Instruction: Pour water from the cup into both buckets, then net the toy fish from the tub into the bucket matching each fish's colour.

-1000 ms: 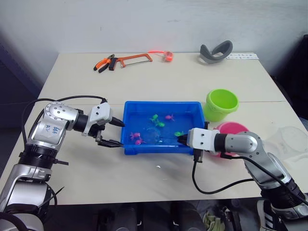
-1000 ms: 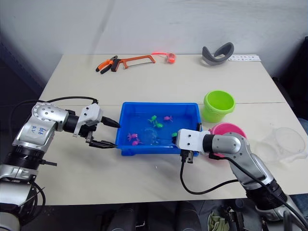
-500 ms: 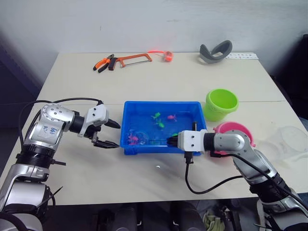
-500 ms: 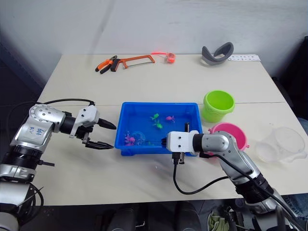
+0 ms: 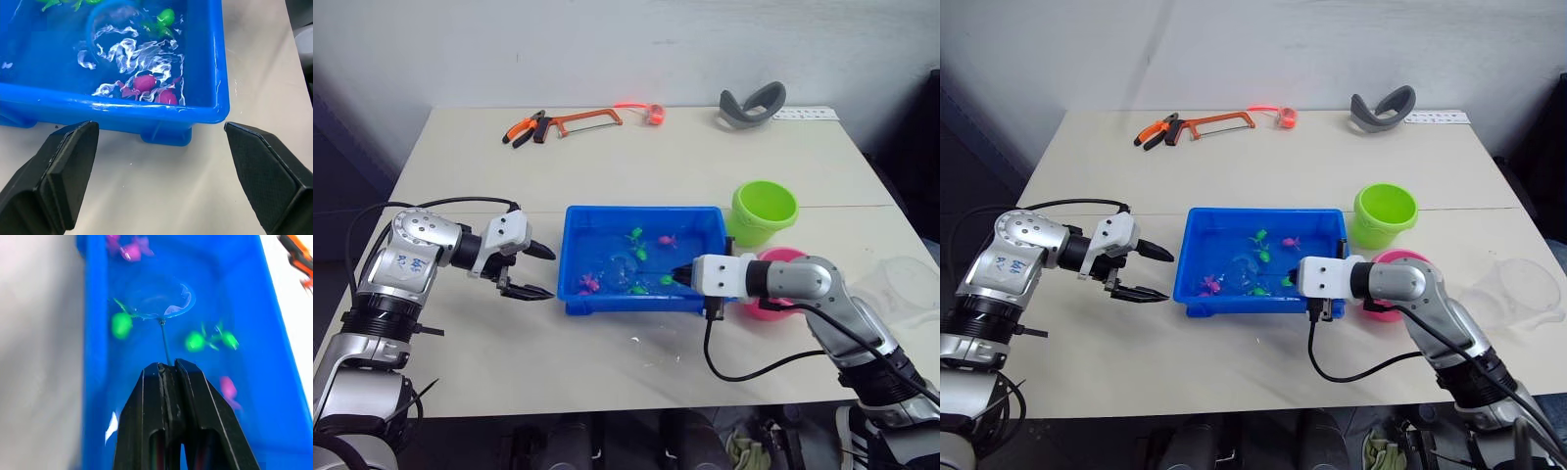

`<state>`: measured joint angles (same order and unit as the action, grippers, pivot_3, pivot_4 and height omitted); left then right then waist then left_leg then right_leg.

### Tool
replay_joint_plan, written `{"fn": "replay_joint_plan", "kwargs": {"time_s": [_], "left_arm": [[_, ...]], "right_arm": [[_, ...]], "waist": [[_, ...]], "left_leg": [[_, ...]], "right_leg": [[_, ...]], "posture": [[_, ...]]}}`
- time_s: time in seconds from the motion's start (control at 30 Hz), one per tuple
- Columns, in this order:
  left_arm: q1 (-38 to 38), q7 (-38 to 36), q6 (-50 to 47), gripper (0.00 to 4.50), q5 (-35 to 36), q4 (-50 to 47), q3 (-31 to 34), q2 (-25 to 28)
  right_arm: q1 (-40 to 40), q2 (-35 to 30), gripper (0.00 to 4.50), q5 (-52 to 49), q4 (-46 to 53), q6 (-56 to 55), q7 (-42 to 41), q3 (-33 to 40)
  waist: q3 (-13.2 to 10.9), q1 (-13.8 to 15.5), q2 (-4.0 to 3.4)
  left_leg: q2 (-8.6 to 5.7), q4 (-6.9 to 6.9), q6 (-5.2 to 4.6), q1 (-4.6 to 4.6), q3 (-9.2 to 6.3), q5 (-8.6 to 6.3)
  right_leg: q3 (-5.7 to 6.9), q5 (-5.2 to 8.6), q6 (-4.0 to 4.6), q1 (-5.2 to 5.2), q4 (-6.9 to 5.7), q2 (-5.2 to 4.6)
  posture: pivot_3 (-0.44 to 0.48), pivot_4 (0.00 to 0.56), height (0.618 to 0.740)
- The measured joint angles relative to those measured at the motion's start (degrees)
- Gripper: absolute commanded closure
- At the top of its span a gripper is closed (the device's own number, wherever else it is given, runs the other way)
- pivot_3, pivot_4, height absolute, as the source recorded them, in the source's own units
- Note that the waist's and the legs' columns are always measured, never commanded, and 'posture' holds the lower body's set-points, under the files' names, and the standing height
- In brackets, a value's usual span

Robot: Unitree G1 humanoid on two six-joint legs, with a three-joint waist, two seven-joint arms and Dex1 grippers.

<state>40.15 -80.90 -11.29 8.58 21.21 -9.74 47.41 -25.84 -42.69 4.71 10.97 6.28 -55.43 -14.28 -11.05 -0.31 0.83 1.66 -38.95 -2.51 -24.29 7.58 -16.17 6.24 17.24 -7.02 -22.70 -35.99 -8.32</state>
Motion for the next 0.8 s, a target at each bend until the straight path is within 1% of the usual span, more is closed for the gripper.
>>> {"fn": "replay_joint_plan", "kwargs": {"time_s": [0.17, 0.27, 0.43, 0.53, 0.8], "left_arm": [[0.0, -0.3, 0.0, 0.02, 0.0, 0.0, 0.0, 0.0], [0.0, -0.6, 0.0, 0.02, 0.0, 0.0, 0.0, 0.1], [0.0, -1.0, -0.3, 0.02, 0.0, 0.0, 0.0, 0.1], [0.0, -1.2, -0.7, 0.02, 0.0, -0.1, 0.0, 0.1], [-0.4, -1.2, -1.9, 0.02, 0.2, -1.7, 0.1, 0.8]], "right_arm": [[-0.9, -0.2, 4.5, -0.4, 0.5, 0.9, 0.6, 2.0], [-3.1, 2.2, 4.5, -2.5, 3.3, 4.0, 0.6, 2.4], [-3.3, 4.7, 4.5, -1.8, 4.5, 5.0, 0.6, -1.7], [-3.3, 4.8, 4.5, -0.2, 4.0, 4.6, 0.8, -3.0], [-3.5, 4.8, 4.5, 5.1, -0.1, -2.0, 2.0, -5.5]], "waist": [[0.0, 0.0, 0.0], [0.0, -0.2, 0.0], [0.0, -0.3, 0.0], [0.0, -0.2, 0.0], [0.0, -0.6, 0.0]], "left_leg": [[0.0, 0.0, 0.0, 0.0, 0.02, 0.0], [0.04, 0.01, 0.01, 0.0, 0.03, 0.0], [0.01, 0.04, 0.0, 0.0, 0.06, -0.02], [0.01, 0.03, 0.0, 0.0, 0.07, -0.02], [0.02, 0.05, 0.0, 0.0, 0.1, -0.01]], "right_leg": [[-0.01, 0.0, 0.0, -0.01, -0.01, 0.0], [-0.04, 0.0, 0.0, -0.04, -0.02, 0.03], [-0.05, 0.0, 0.0, -0.04, 0.0, 0.02], [-0.06, 0.0, 0.0, -0.04, 0.0, 0.02], [-0.08, 0.0, 0.0, -0.07, -0.01, 0.03]], "posture": [[0.0, 0.15, 0.74], [0.0, 0.15, 0.74], [0.0, 0.15, 0.74], [0.0, 0.15, 0.74], [0.0, 0.15, 0.74]]}}
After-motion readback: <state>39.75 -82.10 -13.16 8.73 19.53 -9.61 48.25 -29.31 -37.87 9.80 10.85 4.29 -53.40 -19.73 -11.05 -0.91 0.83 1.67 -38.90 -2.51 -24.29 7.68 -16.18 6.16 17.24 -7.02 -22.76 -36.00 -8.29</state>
